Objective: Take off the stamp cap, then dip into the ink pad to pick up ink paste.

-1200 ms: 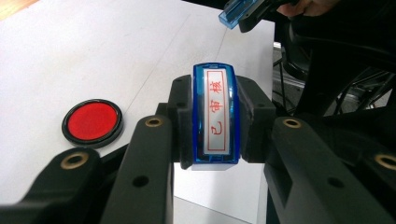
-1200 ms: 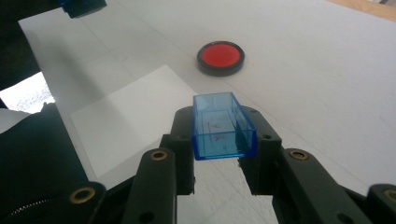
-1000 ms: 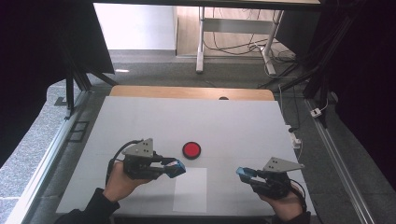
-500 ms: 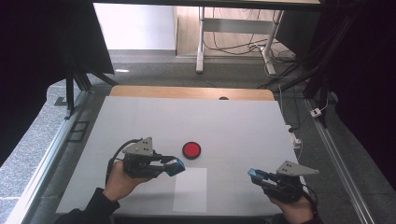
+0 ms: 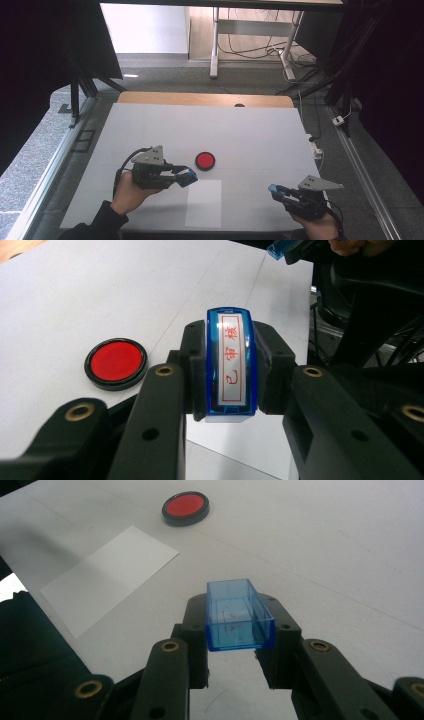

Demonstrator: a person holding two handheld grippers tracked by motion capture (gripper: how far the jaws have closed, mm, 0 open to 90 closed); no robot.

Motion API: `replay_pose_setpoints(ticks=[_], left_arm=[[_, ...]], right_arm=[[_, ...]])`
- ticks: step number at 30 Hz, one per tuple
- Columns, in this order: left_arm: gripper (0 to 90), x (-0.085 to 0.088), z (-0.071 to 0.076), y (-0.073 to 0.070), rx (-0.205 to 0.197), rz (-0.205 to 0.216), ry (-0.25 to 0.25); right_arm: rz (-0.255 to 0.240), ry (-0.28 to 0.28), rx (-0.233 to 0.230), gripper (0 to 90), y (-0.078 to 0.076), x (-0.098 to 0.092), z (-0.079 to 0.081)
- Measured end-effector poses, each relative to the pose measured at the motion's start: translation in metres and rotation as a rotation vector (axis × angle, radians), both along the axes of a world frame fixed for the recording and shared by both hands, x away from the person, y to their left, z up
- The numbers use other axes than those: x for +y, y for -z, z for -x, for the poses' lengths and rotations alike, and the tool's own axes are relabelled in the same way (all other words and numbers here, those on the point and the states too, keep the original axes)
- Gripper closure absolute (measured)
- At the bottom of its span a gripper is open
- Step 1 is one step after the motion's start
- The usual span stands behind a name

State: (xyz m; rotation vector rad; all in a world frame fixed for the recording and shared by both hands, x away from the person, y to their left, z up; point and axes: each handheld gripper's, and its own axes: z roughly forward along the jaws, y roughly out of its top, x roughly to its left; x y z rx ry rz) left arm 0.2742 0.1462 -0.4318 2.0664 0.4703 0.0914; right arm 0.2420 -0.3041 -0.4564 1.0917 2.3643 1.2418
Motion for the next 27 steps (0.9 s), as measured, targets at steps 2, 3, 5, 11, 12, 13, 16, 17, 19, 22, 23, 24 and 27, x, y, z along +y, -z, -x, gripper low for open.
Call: replay_pose_setpoints(ticks=[2, 3, 5, 11, 12, 13, 16, 17, 19, 22, 23, 24, 27], left_arm=[[70.1, 0.0, -0.001, 0.0, -0.001, 0.0, -0.004], [70.1, 0.0, -0.002, 0.0, 0.001, 0.0, -0.008], [70.0, -0.001, -0.003, 0.0, 0.004, 0.001, -0.011], [70.1, -0.003, -0.009, 0.0, 0.011, -0.008, -0.022], [70.1, -0.003, -0.01, 0.0, 0.011, -0.011, -0.027], [70.1, -0.003, -0.011, 0.0, 0.014, -0.014, -0.029], [70.1, -0.004, -0.015, 0.0, 0.022, -0.014, -0.035], [70.1, -0.005, -0.016, -0.001, 0.028, -0.015, -0.036], [70.1, -0.006, -0.019, -0.001, 0.04, -0.012, -0.036], [70.1, -0.008, -0.024, -0.001, 0.045, -0.018, -0.033], [70.1, -0.009, -0.025, -0.001, 0.048, -0.022, -0.032], [70.1, -0.01, -0.027, -0.001, 0.055, -0.026, -0.035], [70.1, -0.013, -0.031, -0.001, 0.058, -0.048, -0.042]], right_arm=[[0.004, 0.001, -0.001, 68.4, 0.0, 0.0, 0.0], [0.002, -0.001, -0.001, 68.4, 0.0, 0.0, 0.0], [-0.001, -0.001, 0.002, 68.4, 0.0, 0.0, 0.0], [0.003, 0.0, 0.008, 68.4, 0.001, 0.001, -0.001], [0.004, 0.0, 0.008, 68.4, 0.001, 0.001, -0.001], [0.004, -0.001, 0.01, 68.4, 0.001, 0.001, -0.001], [0.003, -0.002, 0.013, 68.4, 0.001, 0.001, 0.0], [0.003, -0.004, 0.011, 68.4, 0.001, 0.001, 0.0], [0.01, -0.008, 0.01, 68.4, 0.0, 0.002, 0.0], [0.011, -0.01, 0.011, 68.4, 0.0, 0.002, 0.0], [0.014, -0.008, 0.01, 68.3, 0.0, 0.002, 0.0], [0.015, -0.009, 0.01, 68.4, 0.0, 0.002, 0.001], [0.015, -0.009, 0.008, 68.4, 0.0, 0.002, 0.001]])
